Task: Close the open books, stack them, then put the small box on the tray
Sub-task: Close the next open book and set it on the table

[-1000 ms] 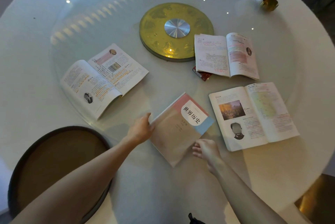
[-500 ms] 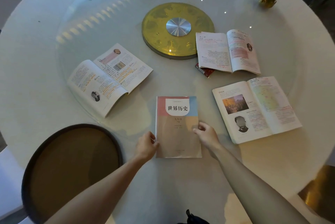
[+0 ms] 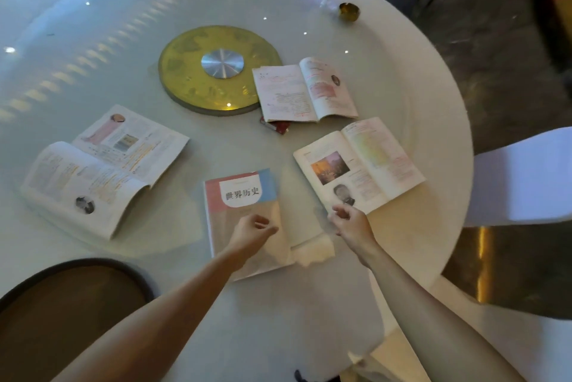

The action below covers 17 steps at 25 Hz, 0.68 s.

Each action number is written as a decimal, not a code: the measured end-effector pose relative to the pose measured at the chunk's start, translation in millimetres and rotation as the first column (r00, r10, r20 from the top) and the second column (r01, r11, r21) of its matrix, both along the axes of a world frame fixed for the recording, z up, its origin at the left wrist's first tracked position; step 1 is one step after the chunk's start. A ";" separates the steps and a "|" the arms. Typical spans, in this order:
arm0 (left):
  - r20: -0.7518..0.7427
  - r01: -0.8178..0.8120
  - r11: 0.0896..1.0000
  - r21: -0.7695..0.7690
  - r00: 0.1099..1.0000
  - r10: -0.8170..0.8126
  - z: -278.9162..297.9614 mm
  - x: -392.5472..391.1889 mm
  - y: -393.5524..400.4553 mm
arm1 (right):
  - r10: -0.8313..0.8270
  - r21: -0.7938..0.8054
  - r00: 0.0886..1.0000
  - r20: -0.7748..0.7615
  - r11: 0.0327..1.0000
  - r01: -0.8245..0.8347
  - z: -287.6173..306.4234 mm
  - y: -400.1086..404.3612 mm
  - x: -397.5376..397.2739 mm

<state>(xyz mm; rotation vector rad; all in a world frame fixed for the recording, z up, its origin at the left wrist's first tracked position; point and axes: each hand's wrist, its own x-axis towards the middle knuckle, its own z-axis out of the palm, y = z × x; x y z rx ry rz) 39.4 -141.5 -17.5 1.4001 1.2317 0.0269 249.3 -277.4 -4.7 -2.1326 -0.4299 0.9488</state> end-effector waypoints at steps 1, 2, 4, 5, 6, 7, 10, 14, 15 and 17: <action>0.012 -0.004 0.999 -0.044 1.000 0.004 0.7 14.4 -3.3 | -0.032 0.005 0.999 0.006 0.999 0.032 4.7 -5.9 15.0; 0.016 -0.008 0.998 -0.065 1.000 0.009 0.2 30.6 -6.4 | -0.065 0.010 0.998 0.013 0.998 0.065 5.7 -10.7 33.3; 0.007 -0.047 0.995 -0.091 0.999 0.048 -1.9 63.2 -11.6 | -0.147 0.009 0.989 0.024 0.989 0.147 5.3 -18.8 69.4; -0.003 -0.079 0.991 -0.112 0.997 0.079 -3.5 81.0 -14.2 | -0.189 0.005 0.982 0.028 0.982 0.189 4.9 -22.7 87.9; -0.016 -0.112 0.986 -0.127 0.994 0.111 -5.1 98.8 -16.7 | -0.225 0.002 0.974 0.031 0.974 0.225 3.0 -26.6 106.1; -0.033 -0.145 0.981 -0.129 0.989 0.142 -6.7 117.0 -19.2 | -0.245 -0.006 0.969 0.034 0.969 0.246 0.8 -31.0 124.5; -0.106 -0.253 0.961 -0.114 0.965 0.242 -12.8 169.9 -28.0 | -0.254 -0.033 0.966 0.039 0.966 0.255 -9.2 -43.4 177.2; -0.157 -0.392 0.912 -0.121 0.915 0.373 -21.1 222.0 -33.0 | -0.143 -0.069 0.984 0.110 0.986 0.151 -14.3 -42.6 238.9; -0.160 -0.430 0.894 -0.123 0.898 0.410 -24.2 230.0 -32.6 | -0.125 -0.073 0.985 0.122 0.988 0.135 -15.7 -39.9 251.4; -0.213 -0.499 0.861 -0.102 0.856 0.471 -32.3 242.9 -31.5 | -0.111 -0.084 0.984 0.137 0.989 0.124 -24.8 -33.7 276.3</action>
